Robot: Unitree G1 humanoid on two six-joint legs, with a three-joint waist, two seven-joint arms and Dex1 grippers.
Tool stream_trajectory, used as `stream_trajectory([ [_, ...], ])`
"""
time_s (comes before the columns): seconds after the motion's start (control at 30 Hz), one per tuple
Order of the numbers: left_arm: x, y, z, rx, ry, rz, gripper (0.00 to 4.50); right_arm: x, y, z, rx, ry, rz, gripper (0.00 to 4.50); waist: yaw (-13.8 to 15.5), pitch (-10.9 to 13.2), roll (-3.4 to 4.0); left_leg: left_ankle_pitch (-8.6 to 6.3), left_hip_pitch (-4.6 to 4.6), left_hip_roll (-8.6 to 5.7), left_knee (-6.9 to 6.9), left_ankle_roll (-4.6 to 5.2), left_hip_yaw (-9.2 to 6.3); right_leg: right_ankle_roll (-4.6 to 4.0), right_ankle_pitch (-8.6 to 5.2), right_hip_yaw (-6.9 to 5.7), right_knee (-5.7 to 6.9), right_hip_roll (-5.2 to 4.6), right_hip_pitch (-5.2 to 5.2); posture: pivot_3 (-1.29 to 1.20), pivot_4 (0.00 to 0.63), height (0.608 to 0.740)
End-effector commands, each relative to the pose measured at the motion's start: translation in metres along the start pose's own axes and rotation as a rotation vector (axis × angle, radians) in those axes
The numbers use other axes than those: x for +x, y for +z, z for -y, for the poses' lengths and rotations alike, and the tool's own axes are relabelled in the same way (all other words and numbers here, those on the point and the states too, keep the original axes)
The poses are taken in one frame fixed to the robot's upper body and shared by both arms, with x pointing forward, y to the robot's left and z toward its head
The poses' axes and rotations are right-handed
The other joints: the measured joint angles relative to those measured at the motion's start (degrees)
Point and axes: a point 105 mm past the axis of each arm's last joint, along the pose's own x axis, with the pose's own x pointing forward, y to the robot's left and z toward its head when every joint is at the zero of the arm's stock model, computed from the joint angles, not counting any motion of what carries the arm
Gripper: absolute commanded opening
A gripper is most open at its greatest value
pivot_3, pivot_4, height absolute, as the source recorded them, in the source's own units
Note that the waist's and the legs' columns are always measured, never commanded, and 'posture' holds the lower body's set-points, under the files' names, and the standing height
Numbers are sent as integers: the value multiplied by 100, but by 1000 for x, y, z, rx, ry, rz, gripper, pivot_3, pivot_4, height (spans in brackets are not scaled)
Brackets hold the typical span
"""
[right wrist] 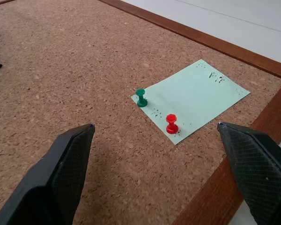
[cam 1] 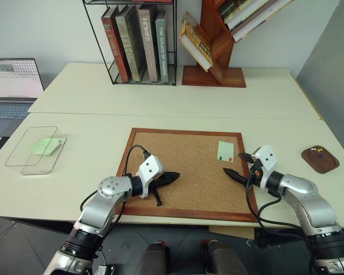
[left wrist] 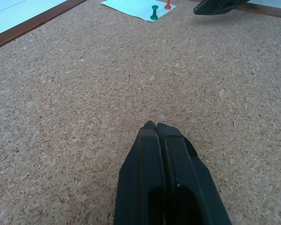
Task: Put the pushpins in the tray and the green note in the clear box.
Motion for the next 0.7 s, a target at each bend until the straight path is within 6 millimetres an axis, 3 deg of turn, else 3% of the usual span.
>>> stream_trajectory([
  [0.03,1,-14,10,-23,-38,-59,0,11,13,5,-38,-22,51,4166,-1,0,0,0,1,1,0,0,0,0,0,0,0,0,0,0,150,740],
  [0.27,1,-14,11,-26,-36,-60,0,14,9,7,-38,-19,46,3130,-1,0,0,0,0,2,-2,0,-1,0,0,0,0,1,-1,0,150,740],
  [0.7,0,-16,12,-31,-38,-63,0,11,3,8,-62,-22,9,606,-1,0,-1,0,2,2,-2,0,1,0,0,1,1,0,-1,0,150,740],
])
